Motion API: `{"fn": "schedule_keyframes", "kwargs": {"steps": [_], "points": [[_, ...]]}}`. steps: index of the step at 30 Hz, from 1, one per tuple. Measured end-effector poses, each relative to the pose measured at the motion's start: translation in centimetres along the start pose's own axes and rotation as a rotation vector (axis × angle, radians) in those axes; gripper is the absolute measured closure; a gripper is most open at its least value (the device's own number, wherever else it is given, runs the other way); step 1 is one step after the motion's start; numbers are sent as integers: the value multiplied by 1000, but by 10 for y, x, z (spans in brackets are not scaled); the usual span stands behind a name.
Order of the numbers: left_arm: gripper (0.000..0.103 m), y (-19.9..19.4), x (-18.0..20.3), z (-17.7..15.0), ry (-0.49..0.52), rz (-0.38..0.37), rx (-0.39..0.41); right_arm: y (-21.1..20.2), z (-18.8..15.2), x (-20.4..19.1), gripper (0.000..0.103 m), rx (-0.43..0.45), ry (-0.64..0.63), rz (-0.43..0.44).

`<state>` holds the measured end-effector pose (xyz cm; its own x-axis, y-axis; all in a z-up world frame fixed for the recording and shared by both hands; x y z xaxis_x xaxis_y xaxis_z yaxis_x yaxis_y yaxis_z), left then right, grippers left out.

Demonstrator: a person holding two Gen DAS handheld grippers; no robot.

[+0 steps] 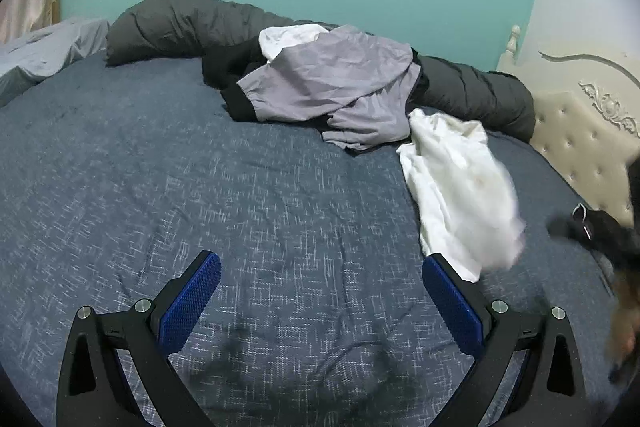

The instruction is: Fold clothes

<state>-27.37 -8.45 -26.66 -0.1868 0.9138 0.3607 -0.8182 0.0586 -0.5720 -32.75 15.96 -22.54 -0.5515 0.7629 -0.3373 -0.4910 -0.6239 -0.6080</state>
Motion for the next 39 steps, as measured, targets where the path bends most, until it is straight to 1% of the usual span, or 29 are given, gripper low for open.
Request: {"fn": "schedule_keyframes", "kwargs": {"steps": [1, 4, 7, 9, 10, 11, 13, 14, 16, 19, 23, 24, 25, 26, 28, 31, 34, 36, 39], "points": [[0, -1, -1, 0, -5, -2, 2, -4, -7, -5, 103, -13, -13, -5], [0, -3, -2, 1, -17, -6, 1, -9, -17, 6, 103, -53, -19, -108], [0, -5, -3, -1, -12, -7, -1, -9, -16, 31, 102, -66, 29, -179], [0, -3, -5, -2, -6, -3, -6, -6, -10, 50, 98, -68, 52, -225], [0, -2, -7, -2, -6, 0, -9, -2, -7, 61, 84, -72, 67, -249], [0, -1, -8, -2, -7, 2, -12, 4, -3, 72, 60, -76, 83, -270], [0, 2, -11, -1, -25, 0, -19, 18, 4, 92, 44, -82, 112, -298], [0, 4, -13, 0, -33, -1, -22, 27, 8, 102, 44, -91, 124, -312], [0, 6, -13, 2, -40, -4, -23, 43, 17, 120, 43, -91, 137, -344], [0, 9, -13, 2, -43, -8, -27, 65, 26, 141, 43, -80, 169, -357], [0, 15, -12, -2, -26, -6, -43, 89, 27, 160, 45, -97, 198, -366], [0, 17, -13, -2, -27, -5, -49, 94, 26, 162, 49, -98, 202, -355], [0, 18, -13, -3, -28, -5, -54, 98, 25, 162, 70, -98, 201, -339], [0, 18, -14, -3, -32, -6, -56, 100, 24, 161, 88, -95, 195, -325], [0, 17, -14, -3, -30, -3, -55, 101, 23, 155, 98, -78, 186, -296], [0, 16, -14, -3, -22, -2, -55, 94, 25, 140, 100, -51, 172, -252], [0, 13, -13, -3, -15, 0, -52, 75, 26, 113, 100, -25, 122, -222], [0, 10, -12, -2, -14, -2, -46, 63, 24, 87, 100, -20, 74, -187], [0, 2, -9, -1, -4, -7, -32, 47, 15, 42, 100, -23, 10, -104]]}}
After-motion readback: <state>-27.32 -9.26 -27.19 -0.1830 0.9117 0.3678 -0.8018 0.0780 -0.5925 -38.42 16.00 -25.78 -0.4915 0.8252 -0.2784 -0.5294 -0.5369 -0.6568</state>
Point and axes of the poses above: each gripper's, at about its wrist camera, not at the fingertips, and y roughly the way its jaws point, x to its right, z to its top, the point moved 7 cm from there along y, roughly the way its jaws point, and after that the axes turned 9 degrees about -y, right-handed, at the moved point
